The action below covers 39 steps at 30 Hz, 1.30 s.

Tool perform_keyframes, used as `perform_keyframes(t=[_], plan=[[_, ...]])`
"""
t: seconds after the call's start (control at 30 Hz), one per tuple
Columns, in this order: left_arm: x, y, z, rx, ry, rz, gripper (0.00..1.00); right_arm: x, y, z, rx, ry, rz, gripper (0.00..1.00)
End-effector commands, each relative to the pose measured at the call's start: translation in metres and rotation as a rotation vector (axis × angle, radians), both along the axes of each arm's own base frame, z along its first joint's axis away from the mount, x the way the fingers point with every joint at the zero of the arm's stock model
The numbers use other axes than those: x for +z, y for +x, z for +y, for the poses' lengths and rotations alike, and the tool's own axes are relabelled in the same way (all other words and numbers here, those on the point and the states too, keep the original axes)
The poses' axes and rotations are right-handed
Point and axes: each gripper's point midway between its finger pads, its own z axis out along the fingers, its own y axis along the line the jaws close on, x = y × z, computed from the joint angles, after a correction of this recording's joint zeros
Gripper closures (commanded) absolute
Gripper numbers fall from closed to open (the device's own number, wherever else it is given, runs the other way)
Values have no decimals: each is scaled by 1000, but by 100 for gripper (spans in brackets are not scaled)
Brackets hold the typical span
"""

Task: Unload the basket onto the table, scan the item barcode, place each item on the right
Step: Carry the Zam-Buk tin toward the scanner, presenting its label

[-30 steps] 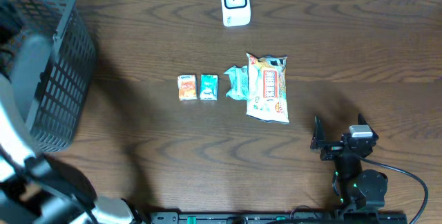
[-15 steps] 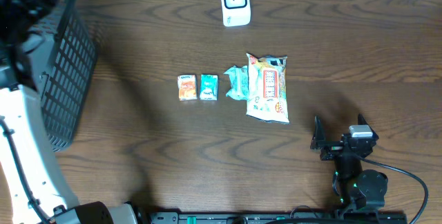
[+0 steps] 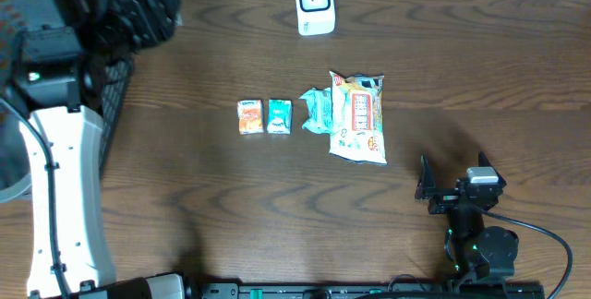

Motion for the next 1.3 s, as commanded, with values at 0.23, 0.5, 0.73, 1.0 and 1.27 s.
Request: perform_keyframes(t=[0.23,0.5,0.73,1.0,1.27], plan=[[-33,-32,-47,-119,109,151,47,-1,0,0,-1,2,2,1],[-76,-61,-64,-153,210,318,47,-1,0,0,-1,2,2,1],[-118,-88,-80,-216,239,457,47,-1,0,0,-1,2,2,1],[-172,-114,-87,-261,258,604,47,-1,0,0,-1,2,2,1],[-211,-117,-69,-177,328,667,47,-1,0,0,-1,2,2,1]])
